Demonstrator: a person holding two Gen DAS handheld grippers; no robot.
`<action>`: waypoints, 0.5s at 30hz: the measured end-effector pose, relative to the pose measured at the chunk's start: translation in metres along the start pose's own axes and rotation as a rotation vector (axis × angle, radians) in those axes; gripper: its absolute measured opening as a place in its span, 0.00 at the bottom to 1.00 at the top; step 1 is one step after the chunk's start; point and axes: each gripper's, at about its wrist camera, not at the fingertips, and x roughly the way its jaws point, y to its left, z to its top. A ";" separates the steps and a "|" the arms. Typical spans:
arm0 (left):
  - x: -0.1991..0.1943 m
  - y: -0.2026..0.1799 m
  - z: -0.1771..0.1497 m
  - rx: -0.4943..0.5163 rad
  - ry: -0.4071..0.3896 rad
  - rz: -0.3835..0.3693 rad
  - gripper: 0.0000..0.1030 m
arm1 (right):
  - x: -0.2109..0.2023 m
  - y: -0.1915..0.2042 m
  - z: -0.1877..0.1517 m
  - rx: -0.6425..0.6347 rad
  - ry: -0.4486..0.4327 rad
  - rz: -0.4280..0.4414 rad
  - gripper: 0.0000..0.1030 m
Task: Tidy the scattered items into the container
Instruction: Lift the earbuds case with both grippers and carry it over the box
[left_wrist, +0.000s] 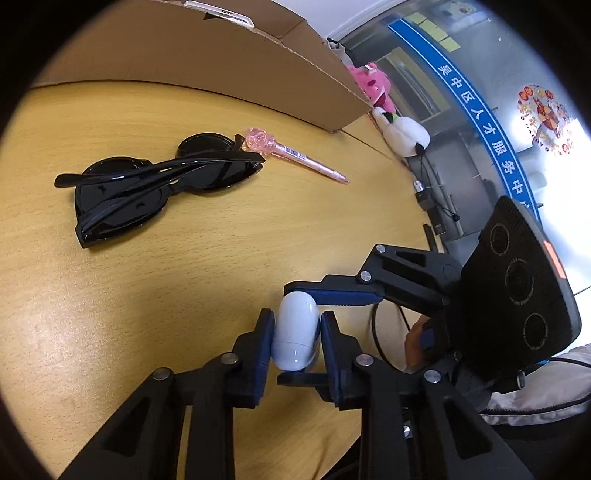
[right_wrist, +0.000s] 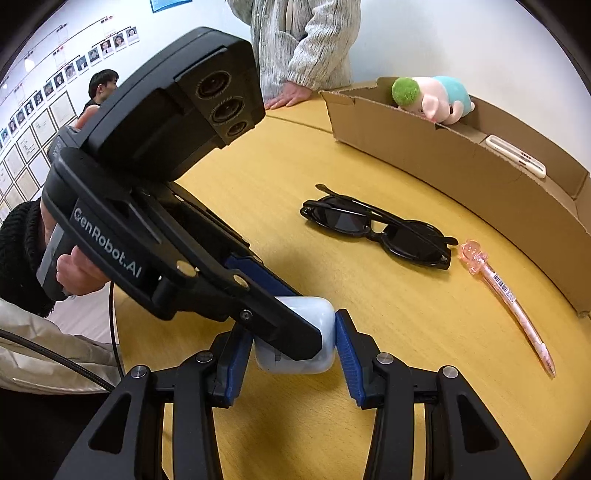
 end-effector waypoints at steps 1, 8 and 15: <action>0.000 -0.002 0.001 0.006 0.002 0.011 0.23 | 0.000 0.000 0.000 -0.004 0.006 -0.001 0.46; -0.012 -0.007 0.018 0.054 -0.006 0.045 0.23 | -0.004 -0.004 0.018 -0.050 0.042 -0.016 0.46; -0.048 -0.020 0.062 0.152 -0.072 0.063 0.22 | -0.025 -0.015 0.064 -0.177 0.043 -0.070 0.46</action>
